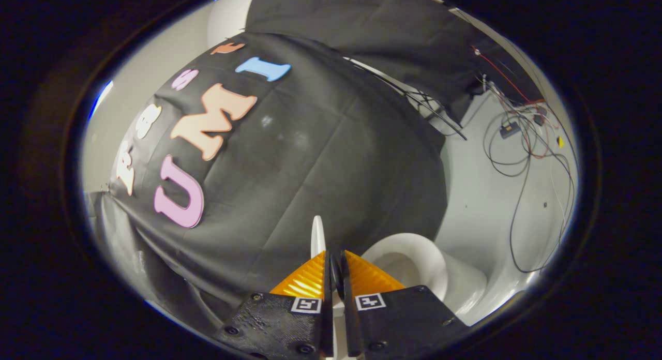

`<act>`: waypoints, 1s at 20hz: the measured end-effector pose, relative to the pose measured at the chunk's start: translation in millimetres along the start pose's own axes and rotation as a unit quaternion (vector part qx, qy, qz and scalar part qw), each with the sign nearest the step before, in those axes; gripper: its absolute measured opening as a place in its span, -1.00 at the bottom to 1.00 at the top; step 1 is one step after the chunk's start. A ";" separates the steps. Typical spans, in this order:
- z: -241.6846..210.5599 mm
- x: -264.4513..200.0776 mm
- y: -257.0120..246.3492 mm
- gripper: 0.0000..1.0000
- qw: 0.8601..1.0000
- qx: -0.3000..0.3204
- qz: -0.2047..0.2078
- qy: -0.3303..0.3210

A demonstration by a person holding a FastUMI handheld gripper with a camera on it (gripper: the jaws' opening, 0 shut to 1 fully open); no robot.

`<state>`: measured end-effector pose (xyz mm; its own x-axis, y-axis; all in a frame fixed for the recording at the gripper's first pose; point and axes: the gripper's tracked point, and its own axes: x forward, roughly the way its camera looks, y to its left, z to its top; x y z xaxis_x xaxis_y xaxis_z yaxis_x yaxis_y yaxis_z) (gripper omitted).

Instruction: Open the toilet lid.

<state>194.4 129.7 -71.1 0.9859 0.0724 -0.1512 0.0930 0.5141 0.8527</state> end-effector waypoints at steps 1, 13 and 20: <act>1.8 1.9 19.1 -0.81 1.000 -0.015 0.013 -0.001; -39.2 -10.8 167.9 -0.76 0.976 -0.189 0.111 0.009; -79.2 -15.9 227.1 -0.72 0.936 -0.317 0.150 0.029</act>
<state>188.8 312.9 85.4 0.9434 0.3316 0.0045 -0.3061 0.8655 0.3966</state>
